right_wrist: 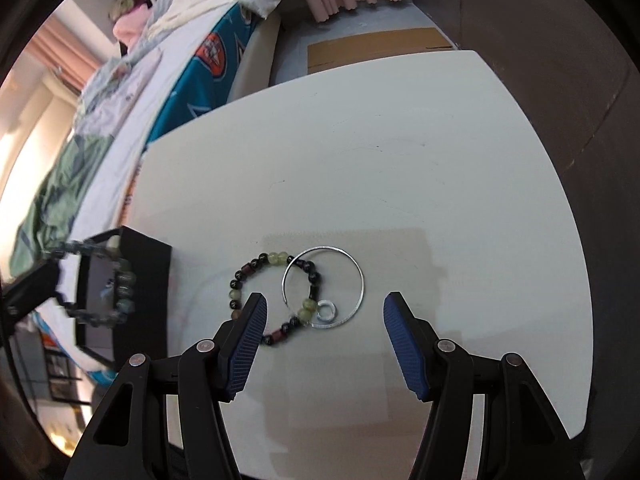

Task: Organize jewelry
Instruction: 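Drop blue-grey bracelet in box with left gripper while right grasps silver hoop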

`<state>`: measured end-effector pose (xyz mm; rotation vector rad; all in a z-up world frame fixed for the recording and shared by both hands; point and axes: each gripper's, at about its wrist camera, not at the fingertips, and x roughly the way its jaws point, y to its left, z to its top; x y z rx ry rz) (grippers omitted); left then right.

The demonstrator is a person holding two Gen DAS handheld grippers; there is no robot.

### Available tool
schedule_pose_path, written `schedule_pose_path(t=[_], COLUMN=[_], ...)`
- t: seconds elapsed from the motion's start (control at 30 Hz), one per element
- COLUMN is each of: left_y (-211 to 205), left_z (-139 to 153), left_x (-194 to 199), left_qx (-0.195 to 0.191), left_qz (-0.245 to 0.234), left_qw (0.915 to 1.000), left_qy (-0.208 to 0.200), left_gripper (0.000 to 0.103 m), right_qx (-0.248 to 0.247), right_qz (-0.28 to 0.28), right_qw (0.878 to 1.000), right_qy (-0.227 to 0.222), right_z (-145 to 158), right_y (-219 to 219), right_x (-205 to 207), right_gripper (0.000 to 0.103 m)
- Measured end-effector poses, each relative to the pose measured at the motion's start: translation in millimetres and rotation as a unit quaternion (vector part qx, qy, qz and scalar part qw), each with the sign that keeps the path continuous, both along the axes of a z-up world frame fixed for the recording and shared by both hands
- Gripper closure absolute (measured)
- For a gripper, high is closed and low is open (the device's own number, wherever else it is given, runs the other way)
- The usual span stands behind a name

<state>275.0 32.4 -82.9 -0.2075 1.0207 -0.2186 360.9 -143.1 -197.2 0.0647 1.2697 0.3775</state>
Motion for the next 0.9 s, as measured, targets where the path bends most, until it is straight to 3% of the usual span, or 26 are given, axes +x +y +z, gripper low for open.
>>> schedule_pose_path(t=[0.33, 0.4, 0.43, 0.63, 0.9], left_y=[19.8, 21.7, 22.7, 28.6, 46.3], left_z=[12.6, 13.2, 13.6, 18.3, 21.7], left_x=[-6.9, -7.5, -8.7, -14.6, -22.9], left_qx=[-0.003, -0.004, -0.005, -0.012, -0.018], left_qz=[0.012, 0.013, 0.013, 0.019, 0.041], left_qw=[0.9999, 0.9999, 0.9998, 0.9996, 0.9988], left_qy=[-0.011, -0.011, -0.011, -0.019, -0.022], left_gripper=[0.093, 0.093, 0.093, 0.093, 0.093], right_qx=[-0.082, -0.092, -0.099, -0.056, -0.009], right_qz=[0.034, 0.04, 0.043, 0.051, 0.035], right_qw=[0.996, 0.994, 0.994, 0.997, 0.998], right_qy=[-0.021, -0.031, -0.034, -0.019, -0.051], right_z=[-8.8, -7.9, -8.0, -0.5, 30.7], right_y=[24.7, 27.0, 27.2, 16.0, 4.4], right_x=[-0.9, -4.4, -4.5, -12.8, -31.8], right_gripper=[0.042, 0.045, 0.052, 0.054, 0.054])
